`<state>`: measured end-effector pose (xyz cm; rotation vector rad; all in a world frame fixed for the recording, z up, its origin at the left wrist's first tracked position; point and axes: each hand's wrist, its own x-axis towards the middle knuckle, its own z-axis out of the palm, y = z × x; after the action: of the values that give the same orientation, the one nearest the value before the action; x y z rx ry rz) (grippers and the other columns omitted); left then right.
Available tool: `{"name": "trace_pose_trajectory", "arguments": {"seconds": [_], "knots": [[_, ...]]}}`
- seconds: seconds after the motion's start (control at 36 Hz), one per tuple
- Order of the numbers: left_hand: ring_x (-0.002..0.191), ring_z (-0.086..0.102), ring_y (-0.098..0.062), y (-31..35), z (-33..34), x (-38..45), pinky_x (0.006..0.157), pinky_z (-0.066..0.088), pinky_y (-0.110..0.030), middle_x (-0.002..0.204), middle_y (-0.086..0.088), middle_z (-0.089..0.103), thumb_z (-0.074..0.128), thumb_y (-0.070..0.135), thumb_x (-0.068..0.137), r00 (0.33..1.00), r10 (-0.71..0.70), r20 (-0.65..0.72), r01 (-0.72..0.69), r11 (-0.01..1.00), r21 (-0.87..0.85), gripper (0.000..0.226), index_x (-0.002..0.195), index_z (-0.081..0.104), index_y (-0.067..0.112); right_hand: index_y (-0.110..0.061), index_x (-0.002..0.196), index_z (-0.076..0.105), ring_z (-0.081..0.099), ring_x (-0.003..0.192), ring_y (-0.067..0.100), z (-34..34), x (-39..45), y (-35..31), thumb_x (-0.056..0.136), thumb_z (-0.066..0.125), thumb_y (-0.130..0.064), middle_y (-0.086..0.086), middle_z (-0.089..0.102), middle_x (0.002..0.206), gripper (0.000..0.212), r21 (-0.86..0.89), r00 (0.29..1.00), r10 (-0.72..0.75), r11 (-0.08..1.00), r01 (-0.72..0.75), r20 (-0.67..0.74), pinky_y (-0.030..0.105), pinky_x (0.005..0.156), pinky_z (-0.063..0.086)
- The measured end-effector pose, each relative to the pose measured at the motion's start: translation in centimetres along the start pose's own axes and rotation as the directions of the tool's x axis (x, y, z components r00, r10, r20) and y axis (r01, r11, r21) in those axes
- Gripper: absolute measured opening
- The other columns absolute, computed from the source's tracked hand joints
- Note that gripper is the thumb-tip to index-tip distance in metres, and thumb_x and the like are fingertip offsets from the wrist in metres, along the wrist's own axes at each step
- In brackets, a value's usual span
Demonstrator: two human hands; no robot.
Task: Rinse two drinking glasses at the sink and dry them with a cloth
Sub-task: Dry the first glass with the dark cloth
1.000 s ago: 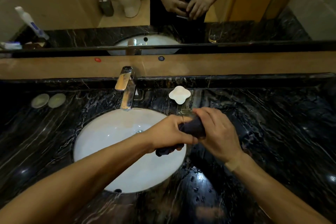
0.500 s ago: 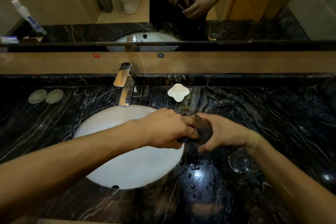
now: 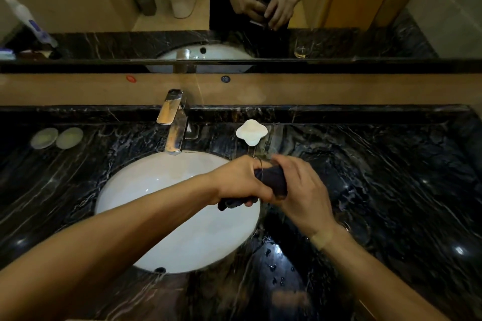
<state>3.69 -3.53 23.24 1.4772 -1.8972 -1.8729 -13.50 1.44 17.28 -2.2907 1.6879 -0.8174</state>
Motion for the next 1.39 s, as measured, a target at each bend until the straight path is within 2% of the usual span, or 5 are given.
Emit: {"name": "trace_pose_trajectory", "arguments": {"seconds": [0.33, 0.72, 1.0, 1.11, 1.39], "knots": [[0.086, 0.062, -0.027, 1.6, -0.1, -2.6, 0.058, 0.026, -0.03, 0.123, 0.01, 0.06, 0.065, 0.031, 0.081, 0.848, 0.404, 0.342, -0.428, 0.143, 0.892, 0.047, 0.127, 0.059, 0.038, -0.016, 0.129, 0.055, 0.063, 0.113, 0.013, -4.3, 3.6, 2.2, 0.06, 0.089, 0.002, -0.002, 0.067, 0.121, 0.08, 0.555, 0.636, -0.196, 0.71, -0.434, 0.747, 0.025, 0.099, 0.047], [0.048, 0.049, -0.025, 2.2, -0.9, -1.0, 0.042, 0.041, -0.028, 0.061, -0.012, 0.06, 0.077, 0.01, 0.079, 0.995, 0.094, -0.03, -0.092, 0.993, 0.071, 0.017, 0.092, 0.067, 0.015, -0.007, 0.129, 0.059, 0.061, 0.101, 0.034, -1.0, 1.7, 0.2, 0.069, 0.086, -0.024, 0.016, 0.063, 0.116, 0.068, -0.154, 0.982, -0.126, 0.983, 0.104, -0.142, 0.044, 0.074, 0.048], [0.051, 0.06, -0.027, 1.5, -1.0, -1.2, 0.049, 0.052, -0.039, 0.073, -0.018, 0.067, 0.076, 0.01, 0.079, 0.992, 0.128, 0.014, -0.128, 0.964, 0.232, 0.015, 0.089, 0.067, 0.018, -0.044, 0.134, 0.043, 0.059, 0.111, 0.007, -2.8, 3.4, 0.9, 0.061, 0.082, -0.042, -0.014, 0.059, 0.128, 0.083, 0.315, 0.892, 0.028, 0.93, -0.189, 0.452, 0.033, 0.094, 0.052], [0.071, 0.056, -0.016, 1.8, 0.0, -2.1, 0.055, 0.034, -0.028, 0.091, 0.0, 0.066, 0.073, 0.024, 0.076, 0.892, 0.385, 0.237, -0.416, 0.491, 0.765, 0.021, 0.095, 0.066, 0.02, -0.034, 0.124, 0.055, 0.062, 0.111, 0.007, -4.4, 4.8, 2.4, 0.052, 0.096, -0.022, -0.011, 0.067, 0.12, 0.083, 0.486, 0.662, -0.156, 0.801, -0.35, 0.733, 0.029, 0.102, 0.047], [0.08, 0.063, -0.022, 1.2, 0.0, -0.7, 0.061, 0.046, -0.032, 0.099, 0.004, 0.067, 0.07, 0.026, 0.073, 0.899, 0.434, 0.06, -0.31, 0.531, 0.789, 0.027, 0.101, 0.07, 0.027, -0.036, 0.132, 0.046, 0.06, 0.105, 0.012, -3.1, 2.6, 0.6, 0.059, 0.08, -0.044, -0.013, 0.063, 0.12, 0.081, 0.117, 0.965, -0.012, 0.993, -0.019, 0.263, 0.035, 0.083, 0.046]]}}
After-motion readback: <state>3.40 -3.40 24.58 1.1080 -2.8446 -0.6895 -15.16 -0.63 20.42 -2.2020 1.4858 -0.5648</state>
